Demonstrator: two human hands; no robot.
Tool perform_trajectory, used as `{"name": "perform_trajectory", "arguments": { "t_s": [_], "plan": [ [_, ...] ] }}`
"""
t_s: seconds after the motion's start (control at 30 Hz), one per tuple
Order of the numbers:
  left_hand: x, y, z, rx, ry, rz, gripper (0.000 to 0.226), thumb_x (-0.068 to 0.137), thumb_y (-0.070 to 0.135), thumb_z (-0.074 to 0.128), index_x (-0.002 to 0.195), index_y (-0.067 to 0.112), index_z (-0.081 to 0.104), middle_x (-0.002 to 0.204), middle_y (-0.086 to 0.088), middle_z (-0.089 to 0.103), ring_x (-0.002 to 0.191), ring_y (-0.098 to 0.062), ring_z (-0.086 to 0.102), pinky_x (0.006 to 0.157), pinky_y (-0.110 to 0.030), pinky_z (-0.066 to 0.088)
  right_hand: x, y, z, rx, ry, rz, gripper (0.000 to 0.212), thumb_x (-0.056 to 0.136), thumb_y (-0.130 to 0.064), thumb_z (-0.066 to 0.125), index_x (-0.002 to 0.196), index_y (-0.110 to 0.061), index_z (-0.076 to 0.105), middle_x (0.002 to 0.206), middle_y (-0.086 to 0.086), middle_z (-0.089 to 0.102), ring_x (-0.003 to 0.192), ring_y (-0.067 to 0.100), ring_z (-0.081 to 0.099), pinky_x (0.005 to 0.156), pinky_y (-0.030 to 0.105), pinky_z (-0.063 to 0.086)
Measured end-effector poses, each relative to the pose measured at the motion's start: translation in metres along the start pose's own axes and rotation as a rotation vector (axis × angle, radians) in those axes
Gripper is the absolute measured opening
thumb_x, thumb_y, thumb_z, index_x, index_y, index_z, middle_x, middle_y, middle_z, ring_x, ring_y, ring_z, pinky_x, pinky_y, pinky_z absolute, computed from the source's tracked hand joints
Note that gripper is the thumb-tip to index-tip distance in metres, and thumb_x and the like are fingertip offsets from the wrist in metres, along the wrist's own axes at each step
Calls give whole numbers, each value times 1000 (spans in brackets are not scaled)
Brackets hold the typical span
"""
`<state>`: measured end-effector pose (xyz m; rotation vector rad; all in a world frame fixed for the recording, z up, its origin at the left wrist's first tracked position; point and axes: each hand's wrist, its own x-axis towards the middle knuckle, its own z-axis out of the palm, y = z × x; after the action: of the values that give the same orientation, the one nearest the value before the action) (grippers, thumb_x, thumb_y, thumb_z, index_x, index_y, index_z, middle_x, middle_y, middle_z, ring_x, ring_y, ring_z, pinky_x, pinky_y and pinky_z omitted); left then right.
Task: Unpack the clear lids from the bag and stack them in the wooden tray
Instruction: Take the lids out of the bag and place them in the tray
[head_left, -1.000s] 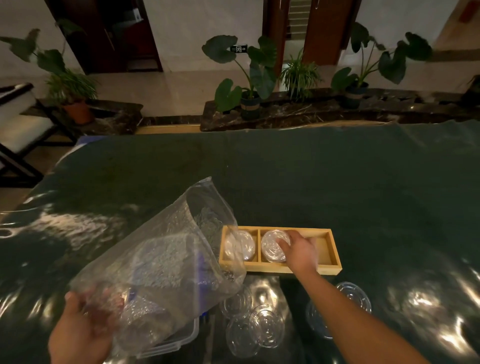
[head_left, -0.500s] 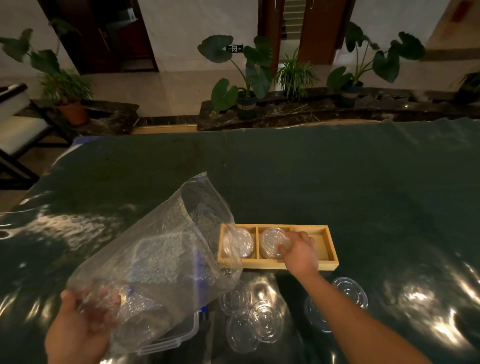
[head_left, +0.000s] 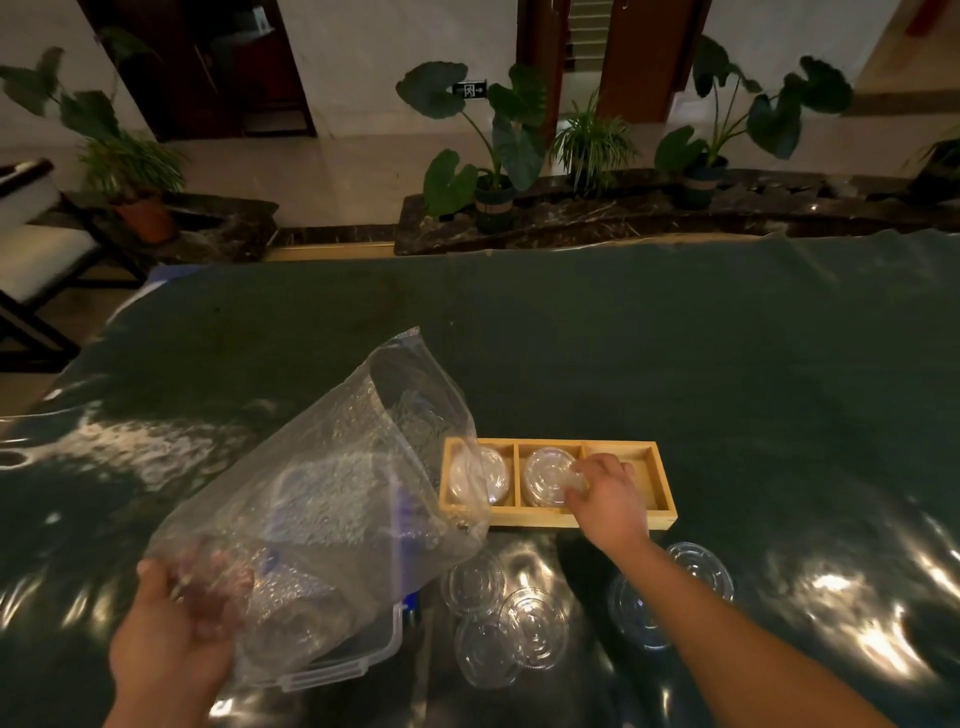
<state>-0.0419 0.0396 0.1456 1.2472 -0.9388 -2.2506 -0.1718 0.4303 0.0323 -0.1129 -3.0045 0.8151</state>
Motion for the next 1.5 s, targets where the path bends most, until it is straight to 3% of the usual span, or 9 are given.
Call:
{"name": "perform_trajectory", "arguments": {
  "t_s": [0.13,0.27,0.43,0.57,0.73,0.8,0.97,1.13,1.5],
  "plan": [
    [2,-1,5,139,15,26,31,104,45,51,121,24,67,83,11,80,66,-5,74,49,-27,61,-7,-30,-37,168,147,-131,29,90,-24,69,119,-20,68,122,-3,63,113,18,58,94,32,50],
    [-7,-4,11,85,-7,-18,38,104,46,50,121,20,70,114,0,74,93,-18,71,95,-43,53,-25,-85,-94,349,321,-469,14,90,-13,70,104,-14,72,94,-2,65,83,15,63,73,37,57],
    [-29,-12,24,87,-115,-87,52,106,45,45,72,17,73,59,4,67,48,-11,63,49,-22,52,-59,-157,-140,270,187,-945,6,90,-10,70,89,-8,76,78,2,66,69,15,60,65,23,48],
    [-46,-14,40,150,-162,-92,43,105,45,48,87,15,72,59,-1,72,46,-14,68,42,-22,53,-70,-191,-147,77,-475,-810,24,93,-25,68,117,-25,74,107,-11,71,93,6,65,81,15,51],
    [-59,-19,52,218,-172,-49,44,103,47,52,93,13,78,71,-4,77,53,-16,71,44,-26,55,-88,-212,-130,-71,-663,-839,52,91,-39,68,140,-26,53,135,-8,57,116,1,47,102,8,36],
    [-65,-19,56,222,-179,-51,43,104,45,51,95,12,77,74,-7,79,60,-20,76,53,-33,62,-94,-213,-117,-160,-687,-827,63,90,-38,69,145,-25,44,140,-1,55,125,12,50,107,26,41],
    [-76,-21,59,233,-185,-38,41,106,39,49,96,9,75,69,-5,77,55,-18,73,54,-32,62,-107,-207,-91,-171,-539,-841,46,91,-31,63,134,-29,46,112,-2,64,96,14,64,68,15,51],
    [-83,-20,58,245,-191,-42,43,106,39,50,108,4,75,101,-19,78,95,-36,75,91,-54,60,-114,-198,-76,30,-636,-585,21,84,-42,64,96,-48,48,90,-15,63,79,0,63,63,17,54],
    [-65,-23,41,377,-218,84,41,103,47,51,101,15,77,84,-5,81,57,-14,73,45,-27,55,-108,-185,-89,503,-535,-325,20,85,-21,78,98,-26,63,95,-11,63,84,1,63,71,10,51]
  ]
}}
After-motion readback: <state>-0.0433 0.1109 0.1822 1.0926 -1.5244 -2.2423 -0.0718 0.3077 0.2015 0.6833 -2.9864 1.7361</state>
